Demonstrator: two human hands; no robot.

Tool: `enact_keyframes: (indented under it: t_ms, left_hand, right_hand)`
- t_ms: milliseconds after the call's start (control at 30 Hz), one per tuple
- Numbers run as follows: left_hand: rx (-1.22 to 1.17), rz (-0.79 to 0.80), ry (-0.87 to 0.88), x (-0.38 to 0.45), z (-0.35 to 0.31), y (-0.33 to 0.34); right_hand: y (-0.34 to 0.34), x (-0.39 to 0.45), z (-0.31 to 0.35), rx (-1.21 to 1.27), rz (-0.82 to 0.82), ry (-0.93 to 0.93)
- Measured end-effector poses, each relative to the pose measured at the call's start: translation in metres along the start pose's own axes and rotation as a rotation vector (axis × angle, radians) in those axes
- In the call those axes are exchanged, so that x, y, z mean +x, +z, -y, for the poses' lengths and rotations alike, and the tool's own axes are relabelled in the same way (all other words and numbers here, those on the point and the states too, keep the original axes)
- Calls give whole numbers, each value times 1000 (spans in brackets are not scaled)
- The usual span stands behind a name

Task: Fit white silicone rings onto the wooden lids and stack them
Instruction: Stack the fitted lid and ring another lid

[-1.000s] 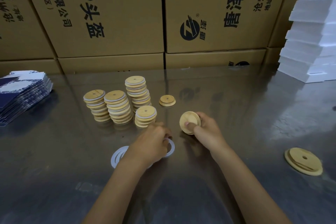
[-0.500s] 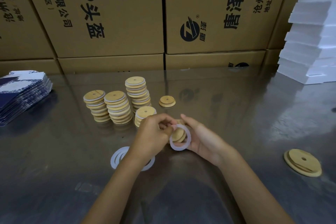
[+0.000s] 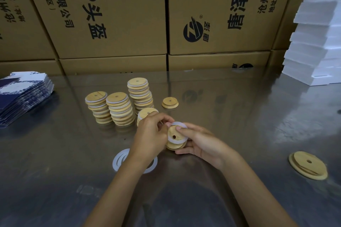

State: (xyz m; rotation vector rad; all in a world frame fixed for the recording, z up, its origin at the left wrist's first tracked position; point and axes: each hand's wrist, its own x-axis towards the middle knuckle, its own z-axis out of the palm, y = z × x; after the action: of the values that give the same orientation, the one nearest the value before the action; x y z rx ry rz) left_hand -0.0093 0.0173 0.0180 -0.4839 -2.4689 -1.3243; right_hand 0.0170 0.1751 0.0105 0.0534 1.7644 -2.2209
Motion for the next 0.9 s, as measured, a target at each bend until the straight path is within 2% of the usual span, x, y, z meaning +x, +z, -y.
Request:
enact_keyframes:
  t_ms: [367, 533, 900]
  left_hand:
    - [-80, 42, -201, 3, 5, -3]
    - [-100, 58, -235, 4, 5, -3]
    - [-302, 115, -331, 11, 10, -8]
  right_hand:
    - [-3, 4, -3, 3, -53, -20]
    - [-4, 5, -4, 23, -68, -30]
    - [-5, 8, -5, 140, -108, -33]
